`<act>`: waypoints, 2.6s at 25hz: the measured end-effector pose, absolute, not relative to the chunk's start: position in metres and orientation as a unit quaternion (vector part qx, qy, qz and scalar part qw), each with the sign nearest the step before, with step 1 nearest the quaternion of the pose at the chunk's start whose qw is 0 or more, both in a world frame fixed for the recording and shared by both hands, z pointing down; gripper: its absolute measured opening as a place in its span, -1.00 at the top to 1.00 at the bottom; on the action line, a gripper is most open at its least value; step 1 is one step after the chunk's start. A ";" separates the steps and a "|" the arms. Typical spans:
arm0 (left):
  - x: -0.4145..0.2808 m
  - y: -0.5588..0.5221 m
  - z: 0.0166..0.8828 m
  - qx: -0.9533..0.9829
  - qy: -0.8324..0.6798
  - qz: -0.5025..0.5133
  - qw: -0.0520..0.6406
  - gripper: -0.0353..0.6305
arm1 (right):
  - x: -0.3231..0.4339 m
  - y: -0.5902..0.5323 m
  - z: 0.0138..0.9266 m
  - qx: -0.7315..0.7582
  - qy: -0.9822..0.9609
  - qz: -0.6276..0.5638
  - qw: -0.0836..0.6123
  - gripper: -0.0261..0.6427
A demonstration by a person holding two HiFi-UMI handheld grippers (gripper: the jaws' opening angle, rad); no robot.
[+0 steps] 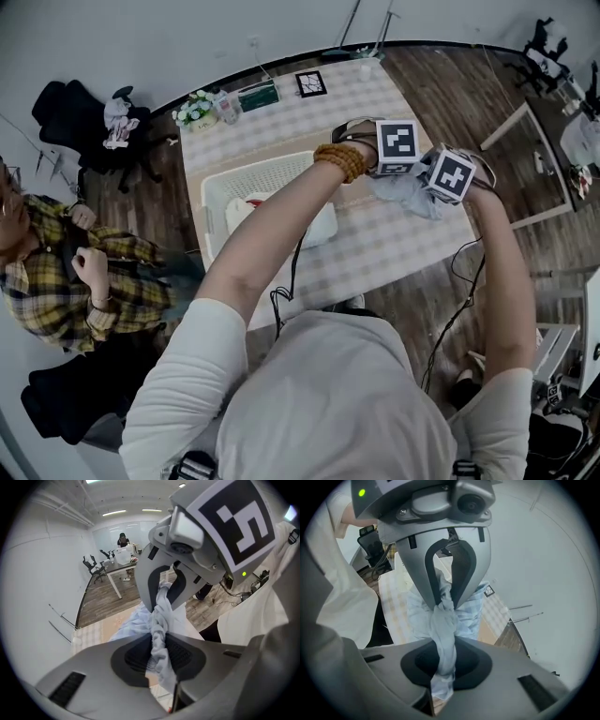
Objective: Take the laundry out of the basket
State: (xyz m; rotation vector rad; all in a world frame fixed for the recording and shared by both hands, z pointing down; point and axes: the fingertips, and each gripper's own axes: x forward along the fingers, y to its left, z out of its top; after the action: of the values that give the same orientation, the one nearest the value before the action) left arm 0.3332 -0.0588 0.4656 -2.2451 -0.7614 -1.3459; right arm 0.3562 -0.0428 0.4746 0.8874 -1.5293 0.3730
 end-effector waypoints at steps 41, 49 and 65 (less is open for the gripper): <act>0.365 0.004 0.778 -0.730 -0.287 -0.594 0.178 0.52 | 0.381 0.020 0.787 0.304 -0.727 0.251 0.562 0.69; 0.360 -0.002 0.779 -0.740 -0.262 -0.594 0.175 0.33 | 0.377 0.018 0.786 0.325 -0.726 0.250 0.553 0.48; 0.371 -0.014 0.689 -0.792 -0.216 -0.546 0.167 0.20 | 0.404 0.012 0.698 0.400 -0.715 0.238 0.521 0.28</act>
State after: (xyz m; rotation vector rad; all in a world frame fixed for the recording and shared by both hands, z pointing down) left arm 0.3714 -0.0138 0.6891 -2.2542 -0.6150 -1.5533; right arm 0.4044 0.0119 0.6982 0.9579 -1.7142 0.5701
